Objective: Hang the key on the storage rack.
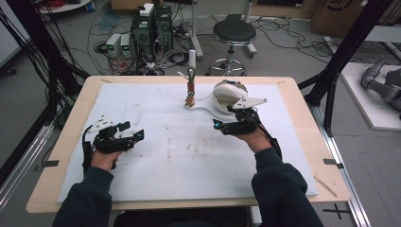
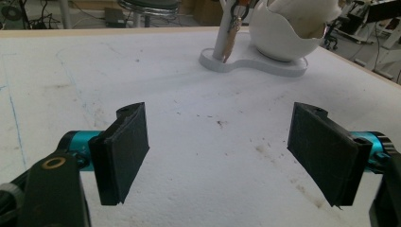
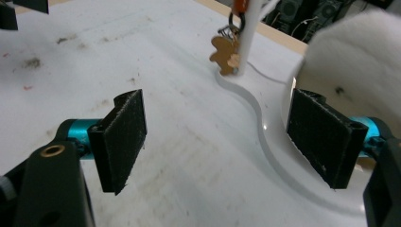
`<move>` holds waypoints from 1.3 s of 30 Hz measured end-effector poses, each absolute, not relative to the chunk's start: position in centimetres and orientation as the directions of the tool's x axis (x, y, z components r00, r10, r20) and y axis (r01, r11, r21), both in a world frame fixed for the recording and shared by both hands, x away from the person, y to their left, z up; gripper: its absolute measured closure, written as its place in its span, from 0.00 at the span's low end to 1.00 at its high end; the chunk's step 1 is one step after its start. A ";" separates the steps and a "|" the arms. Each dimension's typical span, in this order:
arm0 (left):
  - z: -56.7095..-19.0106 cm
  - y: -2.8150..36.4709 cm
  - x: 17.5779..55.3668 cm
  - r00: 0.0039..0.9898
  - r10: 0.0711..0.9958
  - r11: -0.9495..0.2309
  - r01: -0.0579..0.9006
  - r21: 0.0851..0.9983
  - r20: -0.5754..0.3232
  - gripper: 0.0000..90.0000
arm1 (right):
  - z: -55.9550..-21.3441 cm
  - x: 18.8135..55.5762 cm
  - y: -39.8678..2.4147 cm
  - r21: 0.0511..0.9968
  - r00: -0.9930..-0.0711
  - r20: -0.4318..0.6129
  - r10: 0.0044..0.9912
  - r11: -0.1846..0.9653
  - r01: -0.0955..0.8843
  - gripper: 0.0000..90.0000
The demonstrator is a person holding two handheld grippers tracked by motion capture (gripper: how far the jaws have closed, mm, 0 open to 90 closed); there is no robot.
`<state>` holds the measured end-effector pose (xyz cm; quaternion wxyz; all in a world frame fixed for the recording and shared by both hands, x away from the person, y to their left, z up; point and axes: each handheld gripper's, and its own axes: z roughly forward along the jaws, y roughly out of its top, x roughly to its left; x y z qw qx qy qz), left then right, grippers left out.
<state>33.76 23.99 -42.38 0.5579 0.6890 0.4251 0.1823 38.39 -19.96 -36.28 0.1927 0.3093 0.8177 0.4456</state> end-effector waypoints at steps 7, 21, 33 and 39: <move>-42.4 24.0 33.8 0.575 0.788 -0.008 0.368 0.930 -0.221 0.23 | -38.0 35.9 -23.9 0.845 -0.685 -0.052 0.727 0.398 0.358 0.24; -42.3 23.7 33.9 0.576 0.790 -0.009 0.352 0.936 -0.209 0.23 | -40.7 33.0 -29.1 0.855 -0.599 -0.041 0.800 0.339 0.394 0.24; -42.0 23.6 33.6 0.587 0.783 -0.008 0.337 0.941 -0.203 0.23 | -40.5 32.4 -29.8 0.866 -0.579 -0.038 0.814 0.316 0.388 0.24; -42.0 23.6 33.5 0.592 0.780 -0.009 0.333 0.943 -0.202 0.23 | -40.6 32.5 -30.1 0.867 -0.567 -0.037 0.823 0.308 0.391 0.24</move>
